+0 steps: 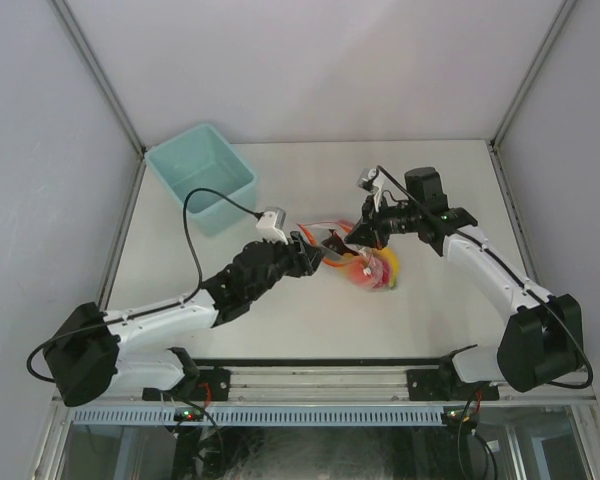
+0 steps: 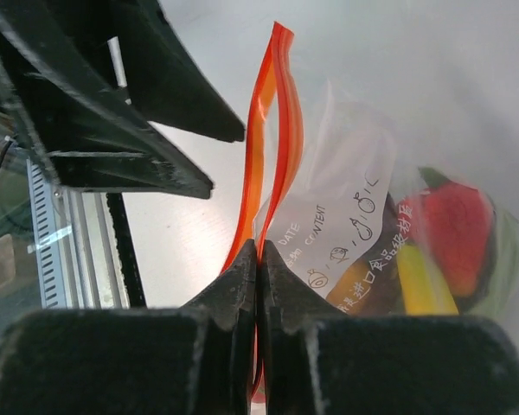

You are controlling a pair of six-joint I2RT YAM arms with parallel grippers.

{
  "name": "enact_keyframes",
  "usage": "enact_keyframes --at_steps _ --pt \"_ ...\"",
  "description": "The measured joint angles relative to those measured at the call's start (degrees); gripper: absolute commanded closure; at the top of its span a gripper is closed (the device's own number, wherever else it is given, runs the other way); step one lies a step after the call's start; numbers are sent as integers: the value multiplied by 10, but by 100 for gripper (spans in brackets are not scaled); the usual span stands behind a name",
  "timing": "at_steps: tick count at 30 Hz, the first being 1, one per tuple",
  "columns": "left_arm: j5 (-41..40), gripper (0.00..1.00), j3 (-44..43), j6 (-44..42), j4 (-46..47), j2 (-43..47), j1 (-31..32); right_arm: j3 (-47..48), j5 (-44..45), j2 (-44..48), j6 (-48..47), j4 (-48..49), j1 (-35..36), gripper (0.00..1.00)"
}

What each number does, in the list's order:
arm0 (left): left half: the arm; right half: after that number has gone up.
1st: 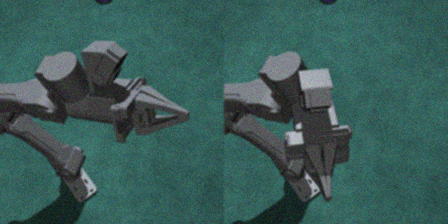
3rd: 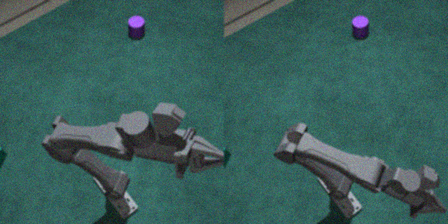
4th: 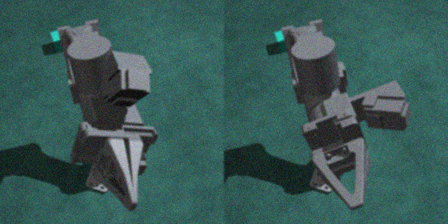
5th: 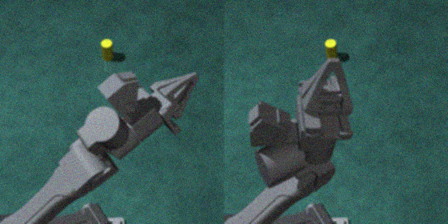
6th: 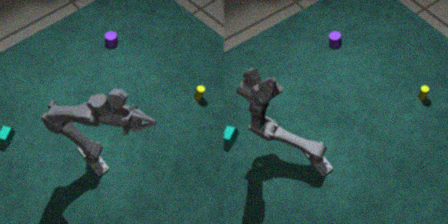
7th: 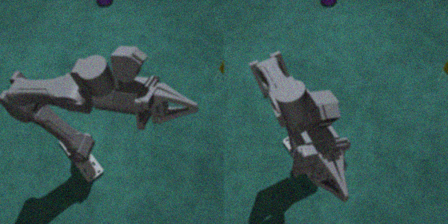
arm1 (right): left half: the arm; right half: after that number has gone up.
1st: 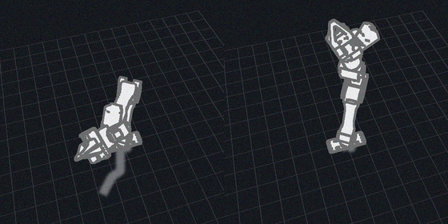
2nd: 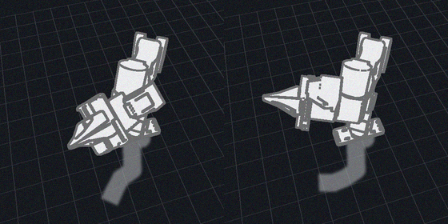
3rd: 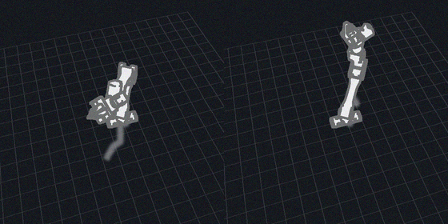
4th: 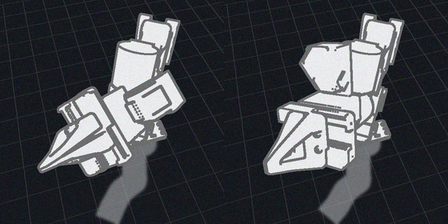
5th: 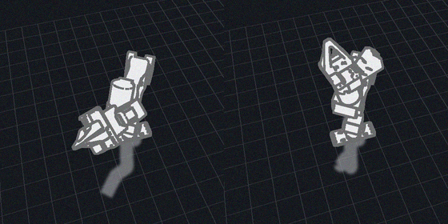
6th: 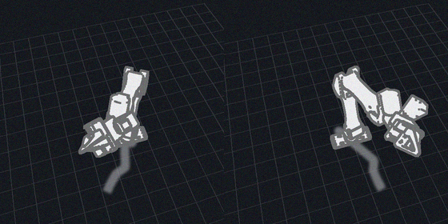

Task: Open the zip-top bag and remove the fake food
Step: Open the zipper of the food storage bag at the center of the board.

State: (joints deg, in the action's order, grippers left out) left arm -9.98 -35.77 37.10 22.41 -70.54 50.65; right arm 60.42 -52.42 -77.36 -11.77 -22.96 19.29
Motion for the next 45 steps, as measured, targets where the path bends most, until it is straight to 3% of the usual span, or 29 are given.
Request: enact_keyframes --at_steps 5,11,13,14,15,16,20,26,33,39,41,45 --pt "-112 22 1 60 -47 29 43 0 13 -7 0 0 2 100" --pt "-167 28 -28 94 -100 -7 44 0 23 -16 0 0 7 100" --pt "-176 37 -59 104 -120 -37 44 0 24 -16 0 0 7 100" --pt "-181 51 -74 108 -127 -51 44 0 25 -16 0 0 7 100" --pt "-184 72 -84 113 -132 -63 43 0 25 -16 0 0 7 100" --pt "-184 82 -91 118 -133 -71 42 0 25 -16 0 0 7 100" --pt "-177 100 -95 122 -140 -82 36 0 35 -16 0 0 7 100" --pt "-120 100 -91 112 -168 -44 22 0 86 -19 -3 0 7 100" --pt "79 100 29 159 -107 61 -85 0 82 -46 -15 0 36 100" --pt "241 100 57 171 -75 -26 -160 0 68 -54 2 3 58 100" --pt "263 95 56 157 -88 -50 -171 -1 64 -54 19 10 47 100" --pt "228 76 55 113 -160 -39 -176 -21 43 -44 54 43 24 100"
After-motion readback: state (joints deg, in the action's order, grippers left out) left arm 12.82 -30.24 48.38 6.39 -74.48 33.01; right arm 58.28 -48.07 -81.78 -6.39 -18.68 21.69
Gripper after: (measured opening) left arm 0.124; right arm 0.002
